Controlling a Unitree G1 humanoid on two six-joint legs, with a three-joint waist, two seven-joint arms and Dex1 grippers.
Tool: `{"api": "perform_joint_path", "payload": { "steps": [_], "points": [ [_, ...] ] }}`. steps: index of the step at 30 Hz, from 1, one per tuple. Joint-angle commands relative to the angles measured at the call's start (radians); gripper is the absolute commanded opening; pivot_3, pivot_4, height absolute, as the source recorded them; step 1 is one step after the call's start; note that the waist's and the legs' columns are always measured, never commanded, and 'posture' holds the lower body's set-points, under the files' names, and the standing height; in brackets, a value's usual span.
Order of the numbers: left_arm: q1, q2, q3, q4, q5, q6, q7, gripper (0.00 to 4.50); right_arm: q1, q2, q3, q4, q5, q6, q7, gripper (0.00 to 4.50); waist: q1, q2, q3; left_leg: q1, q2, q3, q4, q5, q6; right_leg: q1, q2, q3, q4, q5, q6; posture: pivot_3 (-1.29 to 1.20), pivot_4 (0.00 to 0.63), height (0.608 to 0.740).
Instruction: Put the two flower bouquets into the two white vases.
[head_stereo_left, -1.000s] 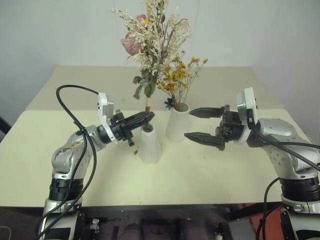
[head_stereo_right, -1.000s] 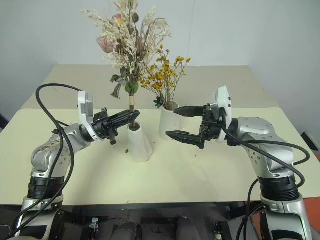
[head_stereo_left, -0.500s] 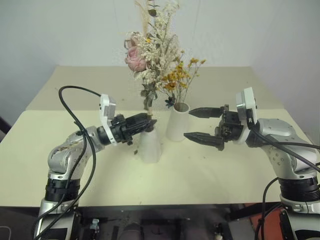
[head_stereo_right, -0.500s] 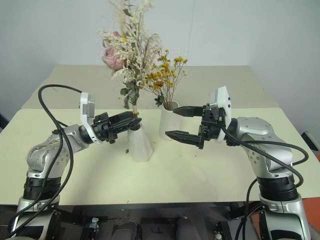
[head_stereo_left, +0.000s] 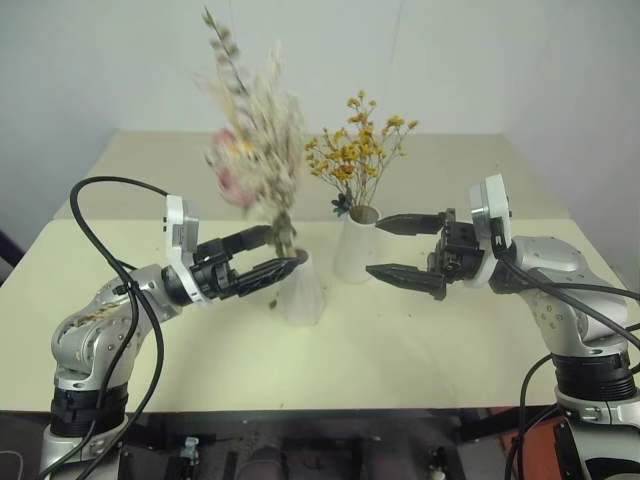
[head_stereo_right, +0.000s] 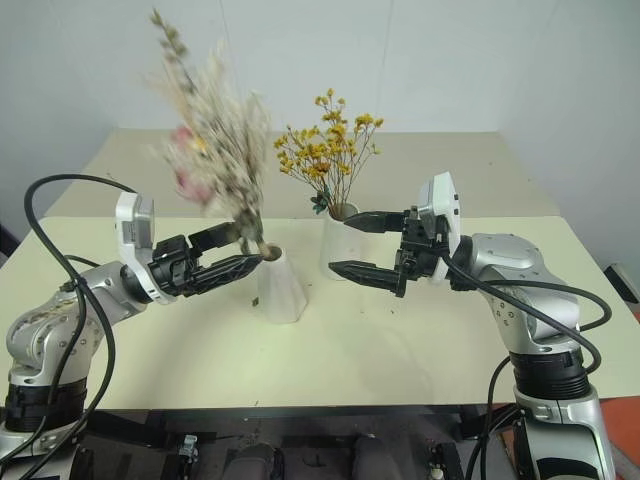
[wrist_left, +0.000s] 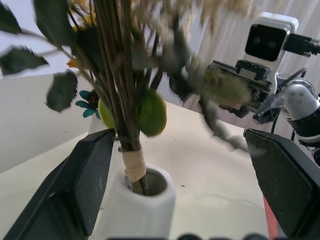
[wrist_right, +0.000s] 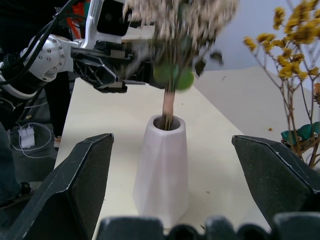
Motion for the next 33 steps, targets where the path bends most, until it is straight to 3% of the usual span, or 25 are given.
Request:
{"api": "perform_joint_path", "payload": {
  "steps": [1,8,20,27,33],
  "points": [
    [0.022,0.034,0.028,-0.051,-0.02,0.009,0.006,4.48,-0.026,0.002,-0.008,-0.01,0.0,-0.027,0.008,4.5,0.0,0.0,0.0,0.0,0.0,0.0,0.0,0.0,0.0,0.0,0.0,0.0,0.0,0.0,0.0,0.0,0.15,0.74],
    [0.133,0.126,0.1,-0.086,-0.021,0.008,-0.001,4.48,-0.018,-0.006,-0.011,-0.011,-0.008,-0.026,0.01,4.5,-0.003,0.0,0.0,0.0,0.001,0.0,0.0,0.0,0.0,0.0,0.0,0.0,0.0,0.0,0.0,0.0,0.15,0.74],
    [0.279,0.377,0.317,-0.112,0.036,-0.103,-0.205,4.48,0.035,-0.06,-0.053,0.004,-0.016,-0.023,0.021,4.5,0.002,0.0,0.0,0.0,0.001,0.001,0.0,0.0,0.0,-0.001,0.0,-0.001,-0.001,-0.001,-0.001,0.0,0.15,0.74],
    [0.296,0.458,0.437,-0.085,0.04,-0.113,-0.267,4.48,0.102,-0.152,-0.131,0.029,-0.018,-0.022,0.02,4.5,0.002,0.0,0.0,0.0,0.001,0.001,0.0,0.0,0.0,-0.001,0.0,-0.001,-0.001,-0.002,-0.002,0.0,0.15,0.74],
    [0.293,0.458,0.45,-0.077,0.033,-0.106,-0.268,4.48,0.124,-0.196,-0.156,0.05,-0.03,-0.031,0.032,4.5,-0.002,0.0,0.0,0.001,0.002,0.002,0.0,0.0,0.0,-0.001,0.0,0.0,-0.001,-0.002,-0.002,0.0,0.15,0.74]
  ]
}}
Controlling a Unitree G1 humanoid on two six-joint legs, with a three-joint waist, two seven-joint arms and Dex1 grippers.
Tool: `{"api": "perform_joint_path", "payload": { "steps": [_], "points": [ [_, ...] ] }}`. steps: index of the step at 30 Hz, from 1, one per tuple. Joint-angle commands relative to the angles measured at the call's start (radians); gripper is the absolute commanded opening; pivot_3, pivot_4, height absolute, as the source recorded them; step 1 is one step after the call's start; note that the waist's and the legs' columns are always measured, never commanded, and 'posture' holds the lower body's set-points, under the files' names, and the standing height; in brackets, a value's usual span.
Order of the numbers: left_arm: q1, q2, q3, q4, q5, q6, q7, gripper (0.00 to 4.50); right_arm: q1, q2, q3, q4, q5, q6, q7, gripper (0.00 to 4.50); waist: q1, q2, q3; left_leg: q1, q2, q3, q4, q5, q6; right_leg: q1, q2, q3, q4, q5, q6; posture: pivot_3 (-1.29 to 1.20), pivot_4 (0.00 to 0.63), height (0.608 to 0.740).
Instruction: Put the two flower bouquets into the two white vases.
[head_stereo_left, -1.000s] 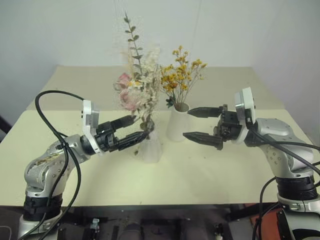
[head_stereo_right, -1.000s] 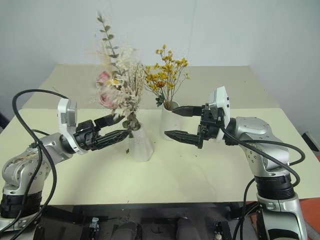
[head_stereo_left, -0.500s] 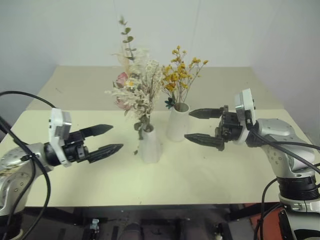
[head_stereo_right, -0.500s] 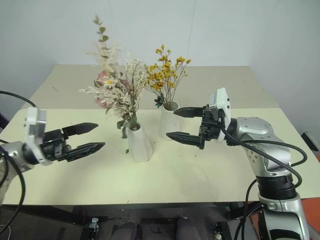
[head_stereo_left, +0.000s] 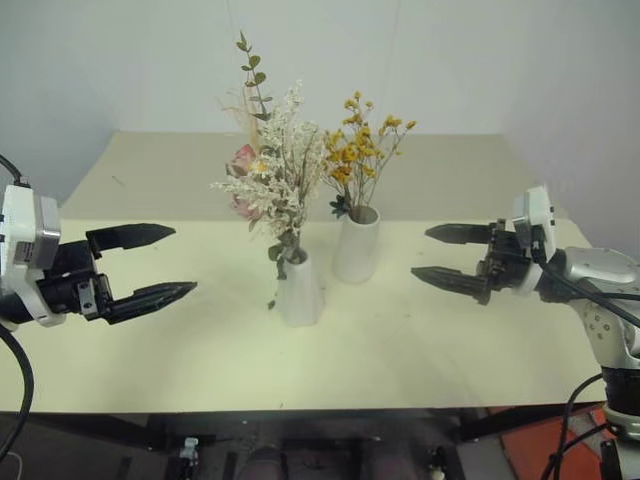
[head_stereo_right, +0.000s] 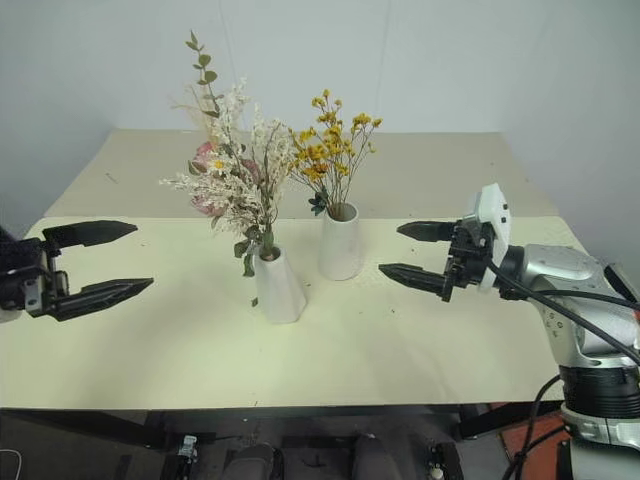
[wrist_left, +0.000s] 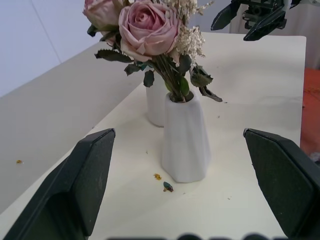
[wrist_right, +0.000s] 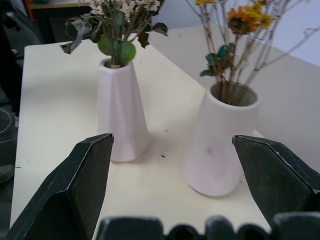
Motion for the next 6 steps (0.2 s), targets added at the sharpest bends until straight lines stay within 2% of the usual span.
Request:
{"api": "perform_joint_path", "payload": {
  "steps": [1,6],
  "points": [
    [-0.011,0.007,0.029,-0.002,-0.013,-0.012,-0.003,4.48,0.002,-0.028,-0.036,-0.008,-0.003,-0.024,0.011,4.5,-0.003,0.0,0.0,0.0,0.0,0.0,0.0,0.0,0.0,0.0,0.0,0.0,0.0,0.0,0.0,0.0,0.15,0.74],
    [-0.02,-0.001,0.018,0.001,-0.025,-0.007,0.005,4.48,0.001,-0.038,-0.042,0.0,-0.009,-0.025,0.012,4.5,-0.002,0.0,0.0,0.0,0.0,0.0,0.0,0.0,0.0,0.0,0.0,0.0,0.0,0.001,0.001,0.0,0.15,0.74]
  ]
}}
